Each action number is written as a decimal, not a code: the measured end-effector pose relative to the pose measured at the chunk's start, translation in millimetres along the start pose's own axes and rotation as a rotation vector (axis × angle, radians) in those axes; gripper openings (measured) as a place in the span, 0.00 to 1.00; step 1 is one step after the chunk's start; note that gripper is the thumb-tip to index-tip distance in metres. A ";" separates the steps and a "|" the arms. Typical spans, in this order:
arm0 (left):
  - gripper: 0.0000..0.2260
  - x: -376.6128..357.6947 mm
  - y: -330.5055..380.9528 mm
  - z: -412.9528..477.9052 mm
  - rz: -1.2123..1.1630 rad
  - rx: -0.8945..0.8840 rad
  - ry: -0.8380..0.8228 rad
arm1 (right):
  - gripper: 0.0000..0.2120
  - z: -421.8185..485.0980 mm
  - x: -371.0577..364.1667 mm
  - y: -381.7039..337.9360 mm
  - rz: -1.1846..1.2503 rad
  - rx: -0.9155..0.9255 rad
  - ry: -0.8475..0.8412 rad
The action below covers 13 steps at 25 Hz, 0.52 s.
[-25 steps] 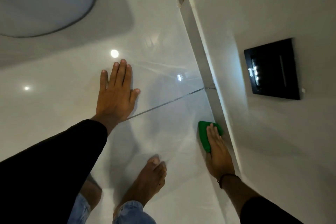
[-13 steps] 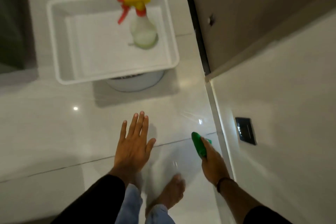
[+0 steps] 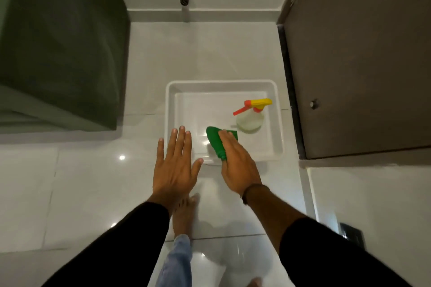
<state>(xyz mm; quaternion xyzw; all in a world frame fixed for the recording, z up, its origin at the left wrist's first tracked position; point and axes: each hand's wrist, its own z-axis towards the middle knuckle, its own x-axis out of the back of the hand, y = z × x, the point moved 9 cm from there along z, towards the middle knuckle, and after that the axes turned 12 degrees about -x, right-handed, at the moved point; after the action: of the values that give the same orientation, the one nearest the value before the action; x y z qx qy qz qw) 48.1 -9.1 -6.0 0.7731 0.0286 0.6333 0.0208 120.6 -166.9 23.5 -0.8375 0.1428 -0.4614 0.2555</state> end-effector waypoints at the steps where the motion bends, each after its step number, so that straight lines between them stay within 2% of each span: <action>1: 0.37 -8.0 -11.6 19.6 0.007 -0.001 -0.014 | 0.36 27.3 -9.8 -8.6 -0.048 0.010 0.008; 6: 0.37 -46.4 -55.2 84.3 -0.012 -0.034 -0.044 | 0.37 134.3 -60.8 -21.7 -0.321 0.068 0.103; 9: 0.36 -59.9 -66.6 94.7 -0.047 -0.057 -0.027 | 0.39 158.3 -86.0 -11.3 -0.501 0.092 0.135; 13: 0.37 -77.3 -67.8 97.1 -0.050 -0.078 -0.071 | 0.44 156.6 -114.9 8.5 -0.575 0.042 0.079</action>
<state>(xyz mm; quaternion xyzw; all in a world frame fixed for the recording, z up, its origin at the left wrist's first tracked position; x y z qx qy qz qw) 126.9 53.4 -105.4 0.7926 0.0227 0.6055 0.0678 191.7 -73.0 -131.1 -0.8196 -0.1001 -0.5499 0.1261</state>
